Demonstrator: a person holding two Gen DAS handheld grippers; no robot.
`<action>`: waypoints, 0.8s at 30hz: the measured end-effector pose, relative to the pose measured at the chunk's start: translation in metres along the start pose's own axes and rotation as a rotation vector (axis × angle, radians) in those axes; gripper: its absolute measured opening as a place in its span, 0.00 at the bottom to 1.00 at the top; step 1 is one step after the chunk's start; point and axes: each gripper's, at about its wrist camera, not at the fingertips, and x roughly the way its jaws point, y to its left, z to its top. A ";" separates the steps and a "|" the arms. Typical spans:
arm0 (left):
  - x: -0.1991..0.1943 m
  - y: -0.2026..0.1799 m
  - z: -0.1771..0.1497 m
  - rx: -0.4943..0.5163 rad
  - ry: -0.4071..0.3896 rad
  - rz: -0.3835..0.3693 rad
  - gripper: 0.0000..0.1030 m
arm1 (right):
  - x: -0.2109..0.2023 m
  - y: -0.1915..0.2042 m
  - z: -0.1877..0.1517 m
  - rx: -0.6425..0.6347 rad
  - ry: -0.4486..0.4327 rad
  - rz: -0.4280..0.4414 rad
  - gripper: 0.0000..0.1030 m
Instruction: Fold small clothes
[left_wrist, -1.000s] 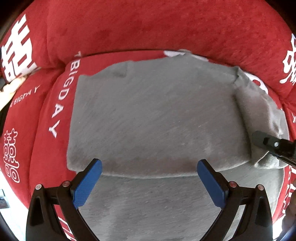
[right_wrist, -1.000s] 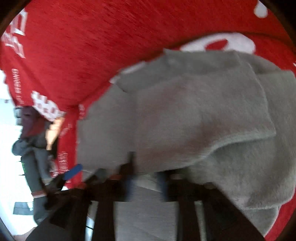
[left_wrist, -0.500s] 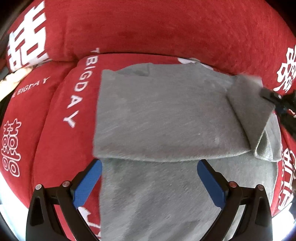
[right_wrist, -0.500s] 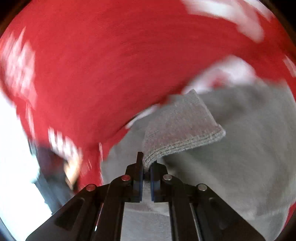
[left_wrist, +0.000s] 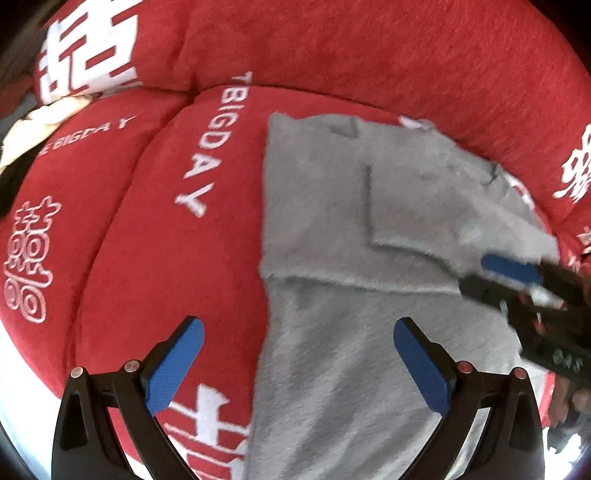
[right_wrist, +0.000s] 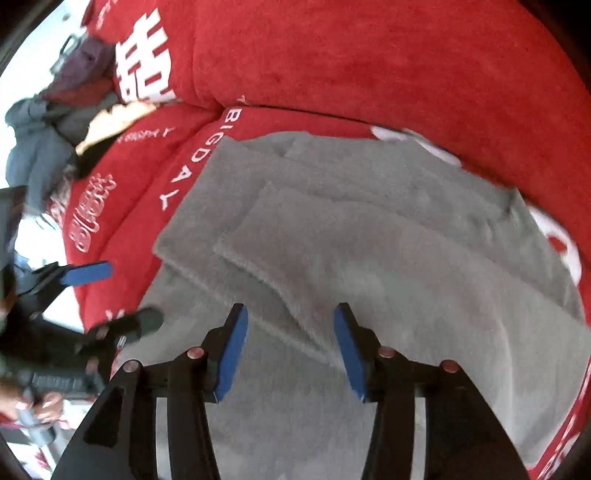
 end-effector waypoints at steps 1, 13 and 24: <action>-0.001 -0.003 0.005 0.001 0.000 -0.026 1.00 | -0.007 -0.008 -0.003 0.035 -0.001 0.010 0.51; 0.051 -0.036 0.062 -0.079 0.129 -0.307 0.85 | -0.063 -0.139 -0.109 0.674 -0.092 0.187 0.51; 0.036 -0.046 0.064 -0.094 0.100 -0.389 0.07 | -0.065 -0.153 -0.125 0.750 -0.108 0.245 0.51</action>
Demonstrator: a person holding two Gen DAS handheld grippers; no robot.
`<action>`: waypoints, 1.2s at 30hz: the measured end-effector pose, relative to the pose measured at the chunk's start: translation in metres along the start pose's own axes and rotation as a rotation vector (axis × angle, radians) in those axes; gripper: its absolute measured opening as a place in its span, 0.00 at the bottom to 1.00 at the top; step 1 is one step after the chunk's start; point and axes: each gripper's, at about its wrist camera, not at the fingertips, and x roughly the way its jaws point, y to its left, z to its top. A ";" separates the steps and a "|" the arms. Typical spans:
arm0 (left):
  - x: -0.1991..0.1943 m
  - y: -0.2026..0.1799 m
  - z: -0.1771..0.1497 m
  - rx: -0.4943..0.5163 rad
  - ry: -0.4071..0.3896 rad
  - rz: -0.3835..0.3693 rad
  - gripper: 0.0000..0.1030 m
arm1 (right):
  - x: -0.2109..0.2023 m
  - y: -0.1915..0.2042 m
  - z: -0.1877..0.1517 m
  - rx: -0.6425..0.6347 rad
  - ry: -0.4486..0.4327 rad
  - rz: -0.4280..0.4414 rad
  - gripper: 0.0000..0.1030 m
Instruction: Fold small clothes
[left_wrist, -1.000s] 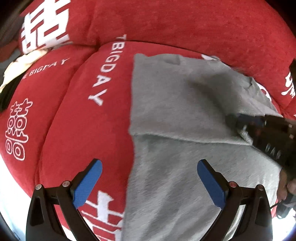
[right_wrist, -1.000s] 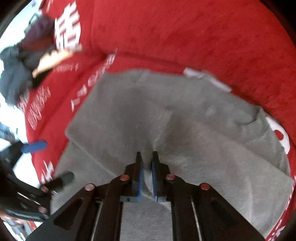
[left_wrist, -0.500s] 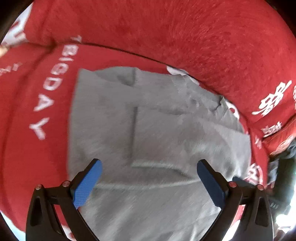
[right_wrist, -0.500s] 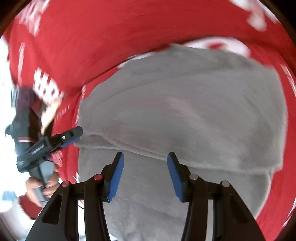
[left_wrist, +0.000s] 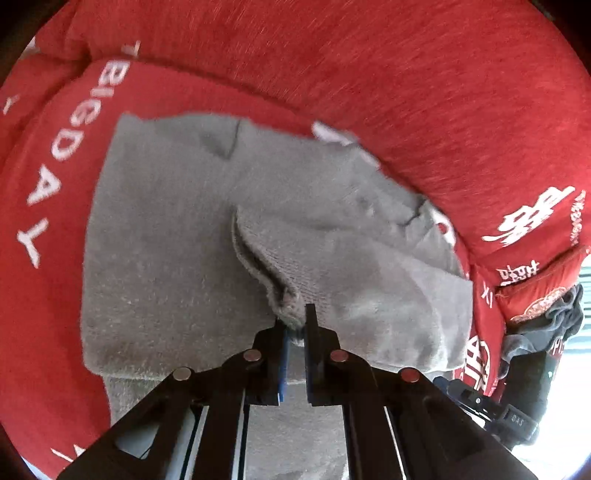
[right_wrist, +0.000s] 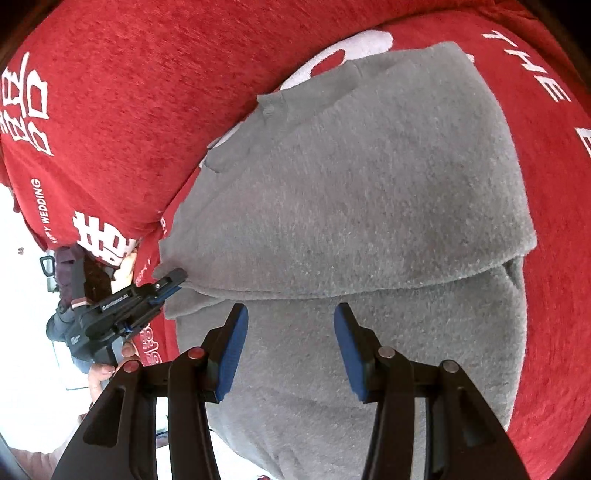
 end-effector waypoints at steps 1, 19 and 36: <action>-0.007 -0.002 -0.002 0.015 -0.022 -0.007 0.07 | -0.003 -0.001 0.000 -0.002 -0.005 -0.002 0.51; -0.008 0.013 -0.023 0.029 -0.033 0.215 0.50 | -0.041 -0.085 0.007 0.398 -0.186 0.054 0.41; 0.005 0.000 -0.021 0.132 -0.054 0.373 0.58 | -0.070 -0.101 0.016 0.355 -0.229 0.073 0.06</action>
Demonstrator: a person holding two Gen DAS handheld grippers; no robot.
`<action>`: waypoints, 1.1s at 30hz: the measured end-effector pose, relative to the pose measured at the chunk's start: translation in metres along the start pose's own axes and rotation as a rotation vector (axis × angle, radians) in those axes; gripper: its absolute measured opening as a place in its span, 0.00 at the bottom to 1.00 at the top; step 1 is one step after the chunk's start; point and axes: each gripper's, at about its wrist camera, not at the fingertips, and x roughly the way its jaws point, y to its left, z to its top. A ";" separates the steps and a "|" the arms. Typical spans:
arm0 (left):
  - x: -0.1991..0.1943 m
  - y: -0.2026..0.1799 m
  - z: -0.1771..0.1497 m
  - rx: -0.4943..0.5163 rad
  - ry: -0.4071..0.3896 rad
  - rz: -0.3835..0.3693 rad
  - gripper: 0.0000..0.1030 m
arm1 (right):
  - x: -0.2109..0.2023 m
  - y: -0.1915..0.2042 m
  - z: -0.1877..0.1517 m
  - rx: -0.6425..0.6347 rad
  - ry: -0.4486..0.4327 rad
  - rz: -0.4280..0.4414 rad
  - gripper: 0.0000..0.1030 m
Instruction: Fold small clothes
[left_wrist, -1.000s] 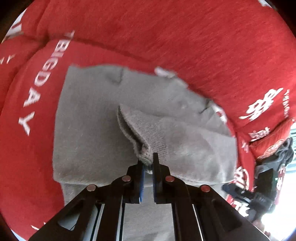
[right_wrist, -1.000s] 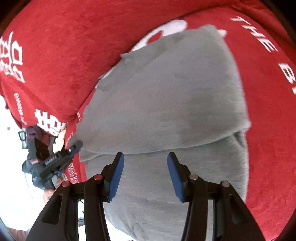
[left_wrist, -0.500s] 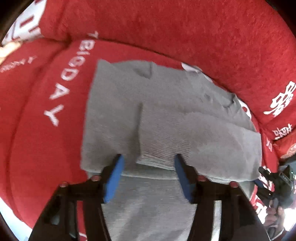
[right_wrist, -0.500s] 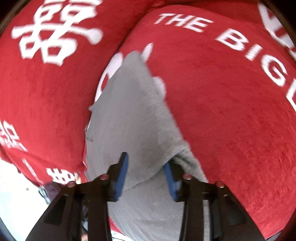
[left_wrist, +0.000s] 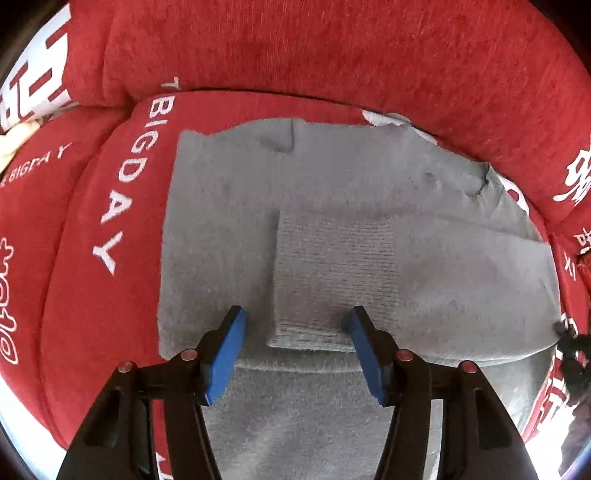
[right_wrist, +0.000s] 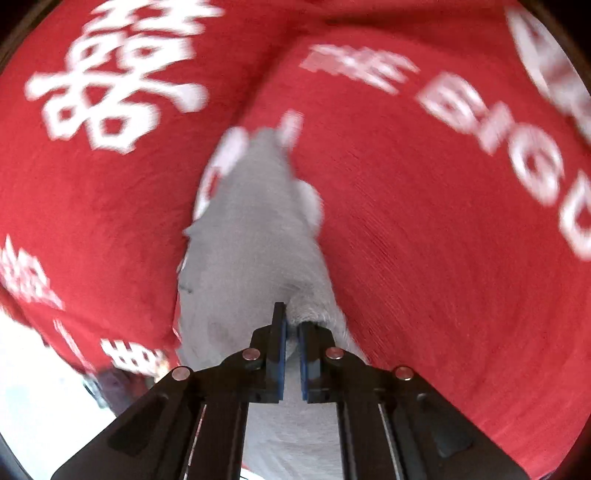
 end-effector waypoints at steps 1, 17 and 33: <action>-0.001 0.001 -0.002 0.007 -0.006 0.002 0.58 | -0.003 0.004 0.003 -0.048 0.003 -0.015 0.06; -0.020 -0.013 -0.018 0.068 0.039 0.099 0.58 | -0.016 0.009 -0.010 -0.218 0.093 -0.171 0.12; -0.010 0.086 -0.001 -0.190 0.086 -0.022 0.58 | 0.006 -0.003 0.025 -0.194 0.121 -0.061 0.52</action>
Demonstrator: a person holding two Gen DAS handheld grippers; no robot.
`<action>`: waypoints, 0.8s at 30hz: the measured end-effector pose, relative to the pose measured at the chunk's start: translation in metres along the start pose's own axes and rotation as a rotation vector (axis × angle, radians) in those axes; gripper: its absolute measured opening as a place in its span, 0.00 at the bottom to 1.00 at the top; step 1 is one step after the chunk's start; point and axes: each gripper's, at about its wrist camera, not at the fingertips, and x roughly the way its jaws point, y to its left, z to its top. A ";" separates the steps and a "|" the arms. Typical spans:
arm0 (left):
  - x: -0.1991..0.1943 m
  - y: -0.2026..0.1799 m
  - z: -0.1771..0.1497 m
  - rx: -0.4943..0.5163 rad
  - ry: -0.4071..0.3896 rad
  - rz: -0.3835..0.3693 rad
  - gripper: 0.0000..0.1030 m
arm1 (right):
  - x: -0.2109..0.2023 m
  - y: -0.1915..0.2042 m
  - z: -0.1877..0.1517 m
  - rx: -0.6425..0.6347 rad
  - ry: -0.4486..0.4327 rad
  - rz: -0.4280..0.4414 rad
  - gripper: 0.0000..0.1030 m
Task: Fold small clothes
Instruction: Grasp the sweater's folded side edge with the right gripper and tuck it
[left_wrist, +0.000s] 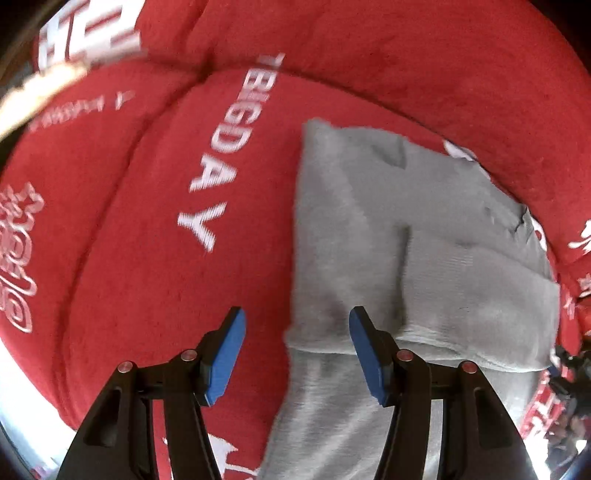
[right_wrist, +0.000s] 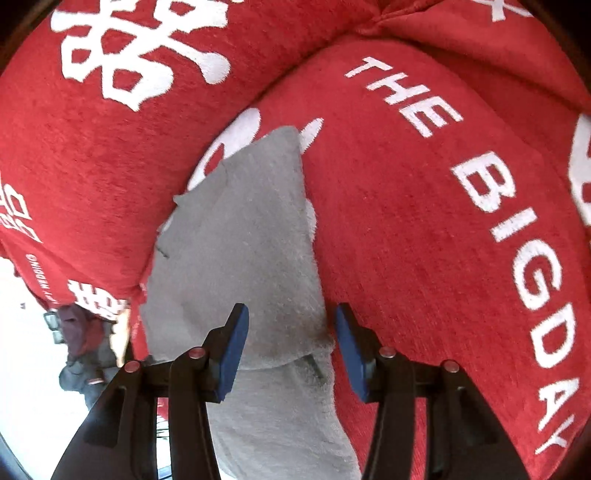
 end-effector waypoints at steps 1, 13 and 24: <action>0.004 0.005 0.001 -0.011 0.017 -0.030 0.58 | 0.001 -0.002 0.001 0.008 0.009 0.022 0.51; 0.004 -0.013 -0.003 0.152 -0.036 0.004 0.34 | 0.012 0.024 -0.001 -0.125 0.065 -0.123 0.15; -0.021 -0.010 -0.022 0.119 -0.065 0.114 0.67 | -0.006 0.040 -0.015 -0.094 0.000 -0.132 0.22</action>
